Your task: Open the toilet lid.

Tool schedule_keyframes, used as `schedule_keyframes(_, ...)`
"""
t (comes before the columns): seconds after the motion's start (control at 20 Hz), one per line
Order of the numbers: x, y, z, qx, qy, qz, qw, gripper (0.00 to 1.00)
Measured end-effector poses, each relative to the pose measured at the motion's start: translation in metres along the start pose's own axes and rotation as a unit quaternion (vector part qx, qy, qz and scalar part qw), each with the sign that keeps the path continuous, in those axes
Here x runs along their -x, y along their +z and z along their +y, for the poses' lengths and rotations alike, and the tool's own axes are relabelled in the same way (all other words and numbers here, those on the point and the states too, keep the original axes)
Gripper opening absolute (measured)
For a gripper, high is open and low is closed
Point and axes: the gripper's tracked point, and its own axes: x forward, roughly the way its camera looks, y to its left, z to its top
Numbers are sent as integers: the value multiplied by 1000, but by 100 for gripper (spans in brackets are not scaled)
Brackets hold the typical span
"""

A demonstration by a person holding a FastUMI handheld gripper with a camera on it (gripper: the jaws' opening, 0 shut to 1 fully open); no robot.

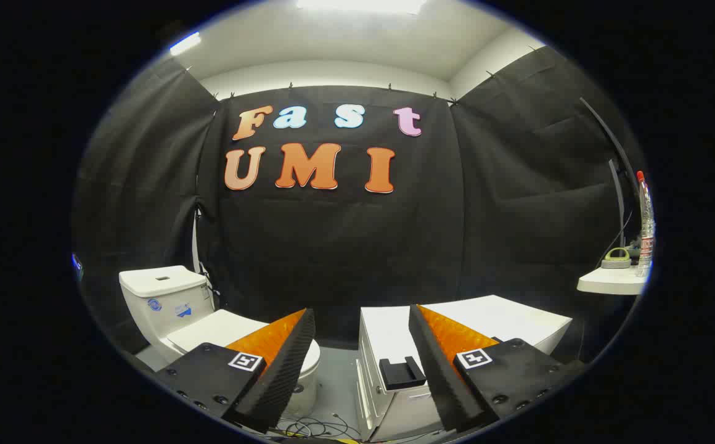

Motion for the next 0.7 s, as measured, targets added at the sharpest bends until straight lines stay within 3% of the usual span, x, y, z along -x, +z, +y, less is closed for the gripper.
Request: schedule_keyframes(0.7,0,0,-1,-3,-4,1,1000,98)
